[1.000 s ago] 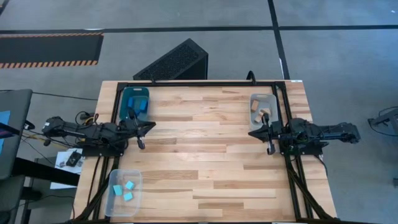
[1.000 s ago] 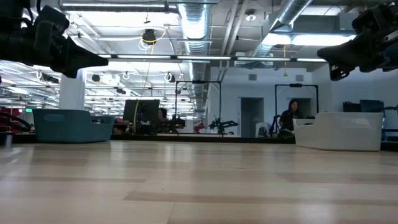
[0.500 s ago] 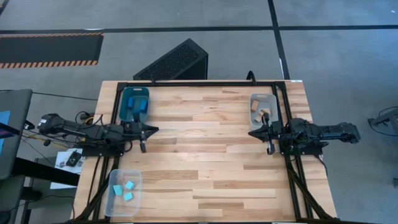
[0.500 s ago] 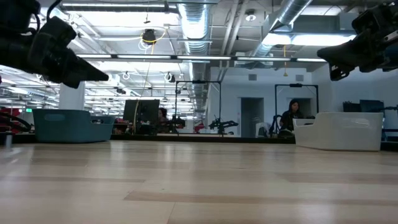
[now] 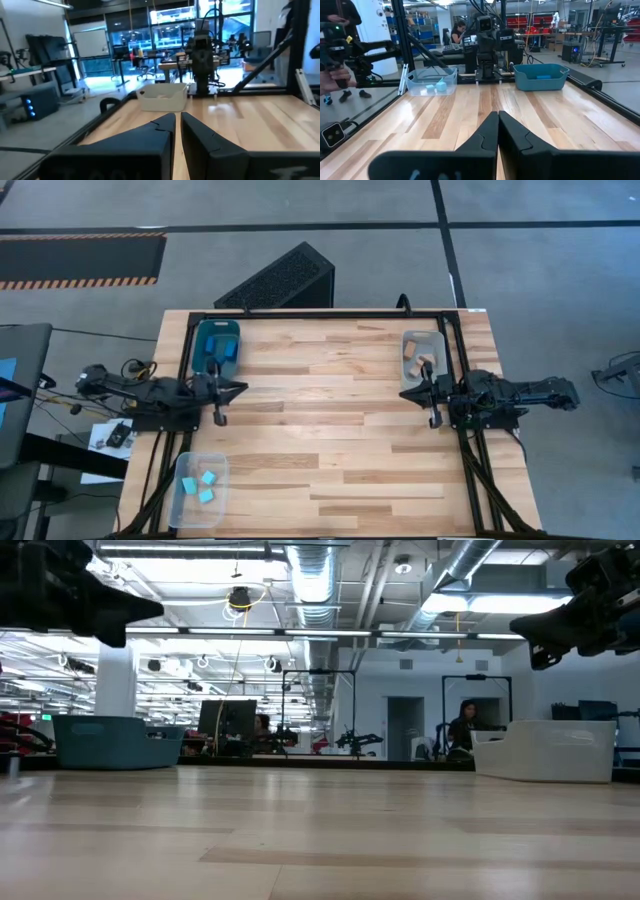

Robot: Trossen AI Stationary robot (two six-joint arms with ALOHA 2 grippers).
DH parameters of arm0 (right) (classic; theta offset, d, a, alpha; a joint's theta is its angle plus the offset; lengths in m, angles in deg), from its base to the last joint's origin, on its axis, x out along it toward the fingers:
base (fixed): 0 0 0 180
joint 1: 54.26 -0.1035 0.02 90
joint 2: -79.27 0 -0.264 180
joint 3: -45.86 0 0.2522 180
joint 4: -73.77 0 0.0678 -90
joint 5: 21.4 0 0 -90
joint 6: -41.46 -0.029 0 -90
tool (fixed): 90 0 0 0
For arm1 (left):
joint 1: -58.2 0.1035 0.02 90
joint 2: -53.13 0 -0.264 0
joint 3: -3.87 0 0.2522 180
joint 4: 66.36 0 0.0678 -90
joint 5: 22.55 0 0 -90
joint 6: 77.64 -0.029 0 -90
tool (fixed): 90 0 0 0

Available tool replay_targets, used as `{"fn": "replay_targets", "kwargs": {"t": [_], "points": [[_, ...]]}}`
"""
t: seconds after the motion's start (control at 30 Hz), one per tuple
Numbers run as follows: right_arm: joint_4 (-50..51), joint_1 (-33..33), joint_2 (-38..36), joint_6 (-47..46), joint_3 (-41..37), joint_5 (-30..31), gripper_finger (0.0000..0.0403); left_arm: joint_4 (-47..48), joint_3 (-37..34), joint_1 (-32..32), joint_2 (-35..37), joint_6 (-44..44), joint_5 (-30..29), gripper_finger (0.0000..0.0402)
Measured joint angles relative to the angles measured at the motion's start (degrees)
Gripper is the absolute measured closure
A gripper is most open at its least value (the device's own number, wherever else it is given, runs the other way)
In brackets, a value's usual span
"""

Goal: Sort & place blocks by color
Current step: Return to Home Position

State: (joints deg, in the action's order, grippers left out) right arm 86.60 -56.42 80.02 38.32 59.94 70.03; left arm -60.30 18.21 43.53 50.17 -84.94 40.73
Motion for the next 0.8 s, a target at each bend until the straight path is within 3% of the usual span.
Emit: {"fn": "replay_targets", "kwargs": {"t": [0.07, 0.5, 0.8], "points": [[0.0, 0.0, 0.0, 0.0, 0.0, 0.0, 0.0377, 3.1, 0.0, -0.7, 3.0, 0.0, 0.1, 0.0382], [-0.3, 0.0, 0.0, 0.1, 0.0, 0.0, 0.0376, 2.7, -0.1, -1.9, 2.2, 2.7, 0.6, 0.0382], [-0.6, 0.0, 0.0, 0.1, 0.0, 0.1, 0.0377, 2.7, -0.2, -1.9, 2.1, -0.7, 0.5, 0.0382]]}}
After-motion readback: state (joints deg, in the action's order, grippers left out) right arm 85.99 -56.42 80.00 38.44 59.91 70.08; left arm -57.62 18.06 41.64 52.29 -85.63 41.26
